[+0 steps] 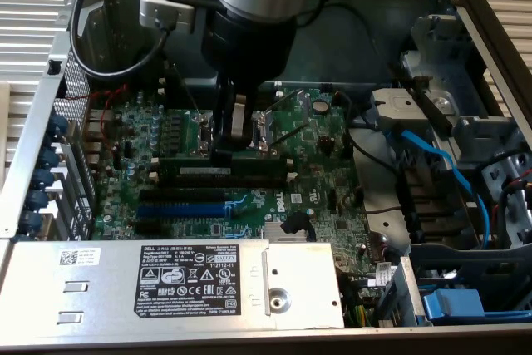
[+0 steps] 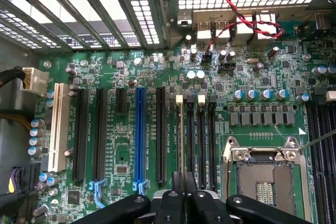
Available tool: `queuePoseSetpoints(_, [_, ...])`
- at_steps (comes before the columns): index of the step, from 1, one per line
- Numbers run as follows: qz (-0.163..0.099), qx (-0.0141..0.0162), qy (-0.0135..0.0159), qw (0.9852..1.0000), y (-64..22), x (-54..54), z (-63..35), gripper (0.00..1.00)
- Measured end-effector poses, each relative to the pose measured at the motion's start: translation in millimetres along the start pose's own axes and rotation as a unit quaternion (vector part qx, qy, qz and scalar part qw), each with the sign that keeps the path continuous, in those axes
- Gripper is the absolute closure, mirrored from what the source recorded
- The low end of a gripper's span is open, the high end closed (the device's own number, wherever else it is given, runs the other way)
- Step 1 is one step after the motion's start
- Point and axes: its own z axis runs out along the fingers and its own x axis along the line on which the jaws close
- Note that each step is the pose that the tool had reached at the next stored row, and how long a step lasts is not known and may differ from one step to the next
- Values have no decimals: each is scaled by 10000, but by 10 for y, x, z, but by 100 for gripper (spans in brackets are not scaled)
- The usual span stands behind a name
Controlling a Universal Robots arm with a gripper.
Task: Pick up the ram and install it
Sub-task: 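Insert the ram into the slot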
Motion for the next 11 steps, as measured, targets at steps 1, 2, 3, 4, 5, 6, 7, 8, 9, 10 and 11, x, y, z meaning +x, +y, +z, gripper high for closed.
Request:
queuePoseSetpoints(1, [0,0,0,10000,0,0,3,88])
queuePoseSetpoints(2, [0,0,1,10000,-1,0,5,88])
queuePoseSetpoints(3, [0,-1,1,10000,-1,0,8,88])
queuePoseSetpoints(4, [0,0,0,10000,-2,-1,11,88])
queuePoseSetpoints(5, [0,0,0,10000,-2,-1,14,88])
queuePoseSetpoints(6, [0,-1,0,10000,-3,-1,18,88])
queuePoseSetpoints(7, [0,-1,1,10000,-3,-1,20,88])
queuePoseSetpoints(8, [0,-1,1,10000,-3,-1,22,88])
queuePoseSetpoints(9, [0,0,1,10000,-4,-2,23,88])
queuePoseSetpoints(10, [0,0,1,10000,-4,-2,24,88])
queuePoseSetpoints(11, [0,0,0,10000,-4,-2,25,88])
